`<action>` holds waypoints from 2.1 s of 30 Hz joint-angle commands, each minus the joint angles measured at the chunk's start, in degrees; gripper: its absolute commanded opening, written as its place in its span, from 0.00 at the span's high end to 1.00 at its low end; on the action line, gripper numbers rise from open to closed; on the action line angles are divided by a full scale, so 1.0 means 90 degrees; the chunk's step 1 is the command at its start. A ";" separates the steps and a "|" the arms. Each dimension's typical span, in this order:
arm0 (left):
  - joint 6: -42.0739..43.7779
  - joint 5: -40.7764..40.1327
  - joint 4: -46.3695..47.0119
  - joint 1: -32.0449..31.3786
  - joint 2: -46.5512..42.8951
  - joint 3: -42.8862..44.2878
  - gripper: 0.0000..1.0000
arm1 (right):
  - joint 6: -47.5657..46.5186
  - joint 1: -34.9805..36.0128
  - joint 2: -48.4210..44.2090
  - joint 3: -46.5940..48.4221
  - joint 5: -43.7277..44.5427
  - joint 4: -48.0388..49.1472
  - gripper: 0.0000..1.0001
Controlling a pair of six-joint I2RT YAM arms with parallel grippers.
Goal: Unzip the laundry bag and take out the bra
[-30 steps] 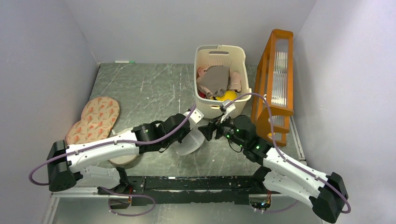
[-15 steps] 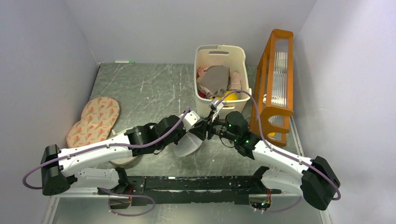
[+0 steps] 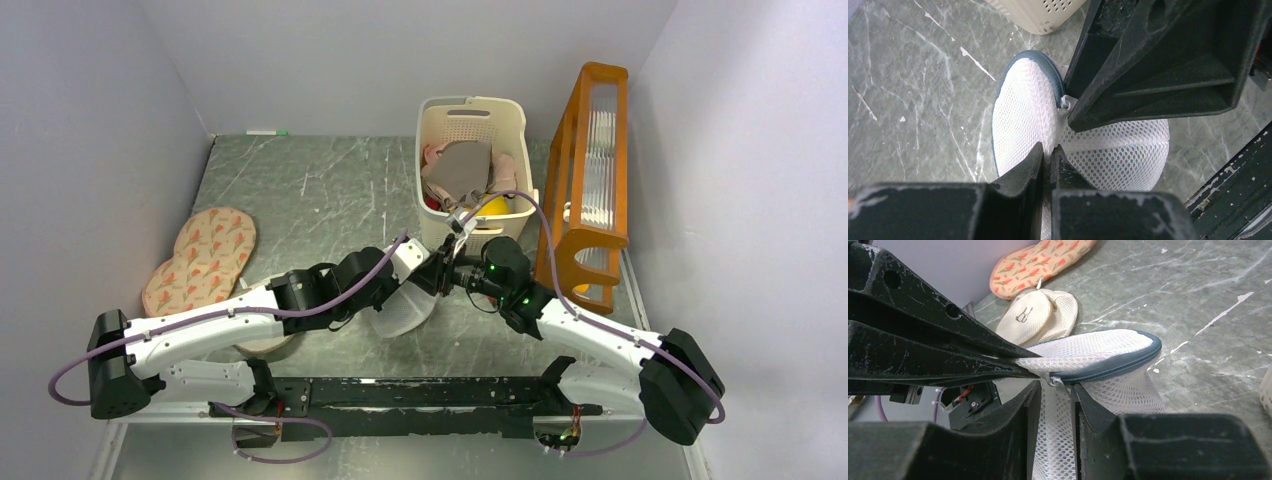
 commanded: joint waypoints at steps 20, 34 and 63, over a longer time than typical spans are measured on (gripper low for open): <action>-0.0032 -0.0061 0.0072 -0.0004 -0.0016 0.0087 0.93 | 0.0346 -0.0036 0.0285 0.0106 0.0270 0.0475 0.92; -0.0034 -0.0193 0.0059 -0.0004 0.0016 0.0072 0.93 | -0.0235 -0.0056 -0.0260 0.0089 0.1989 -0.0620 1.00; -0.3485 0.0049 -0.0279 0.0006 0.0072 0.0541 0.21 | -0.0826 -0.0193 -0.0763 0.0139 0.0469 -0.1052 1.00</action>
